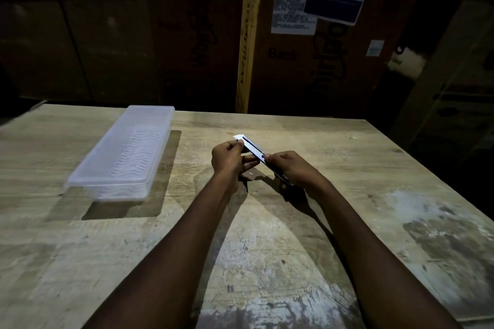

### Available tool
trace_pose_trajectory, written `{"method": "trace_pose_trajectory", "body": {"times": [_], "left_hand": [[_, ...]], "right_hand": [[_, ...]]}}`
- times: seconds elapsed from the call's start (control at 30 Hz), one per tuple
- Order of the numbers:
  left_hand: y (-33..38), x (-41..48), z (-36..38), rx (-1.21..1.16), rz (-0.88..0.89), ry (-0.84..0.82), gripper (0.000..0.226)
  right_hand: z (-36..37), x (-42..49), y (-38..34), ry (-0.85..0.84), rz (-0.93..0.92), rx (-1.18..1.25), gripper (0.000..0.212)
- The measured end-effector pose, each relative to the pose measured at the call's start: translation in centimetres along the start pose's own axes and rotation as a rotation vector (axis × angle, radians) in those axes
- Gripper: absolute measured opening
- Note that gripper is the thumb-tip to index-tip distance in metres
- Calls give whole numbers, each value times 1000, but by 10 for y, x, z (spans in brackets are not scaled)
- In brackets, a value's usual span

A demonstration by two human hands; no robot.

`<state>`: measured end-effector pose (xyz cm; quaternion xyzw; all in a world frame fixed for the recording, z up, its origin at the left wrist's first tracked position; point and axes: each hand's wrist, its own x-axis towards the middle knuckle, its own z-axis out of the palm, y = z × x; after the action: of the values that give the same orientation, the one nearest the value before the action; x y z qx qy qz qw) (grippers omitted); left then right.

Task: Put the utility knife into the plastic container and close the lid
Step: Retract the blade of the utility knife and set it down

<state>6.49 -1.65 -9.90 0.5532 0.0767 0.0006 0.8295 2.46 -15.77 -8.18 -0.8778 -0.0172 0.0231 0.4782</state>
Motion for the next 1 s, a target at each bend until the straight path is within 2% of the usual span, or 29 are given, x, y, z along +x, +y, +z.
{"method": "trace_pose_trajectory", "body": {"times": [0.33, 0.4, 0.47, 0.63, 0.83, 0.93, 1.0], "left_hand": [[5, 4, -7, -17, 42, 53, 18], [4, 3, -5, -18, 47, 58, 19], [4, 2, -3, -27, 53, 58, 19], [3, 0, 0, -78, 12, 63, 21], [-2, -8, 2, -172, -14, 8, 30], [-3, -12, 6, -117, -21, -24, 31], [-3, -13, 7, -93, -20, -28, 31]], "right_hand": [[-1, -7, -3, -58, 14, 63, 35], [-1, -8, -4, -50, 11, 35, 32], [0, -7, -3, -45, 11, 110, 27], [2, -5, -5, -1, -3, 160, 29], [6, 1, 12, 247, -195, -277, 23], [5, 1, 13, 352, -277, -504, 10], [4, 0, 12, 413, -355, -655, 14]]}}
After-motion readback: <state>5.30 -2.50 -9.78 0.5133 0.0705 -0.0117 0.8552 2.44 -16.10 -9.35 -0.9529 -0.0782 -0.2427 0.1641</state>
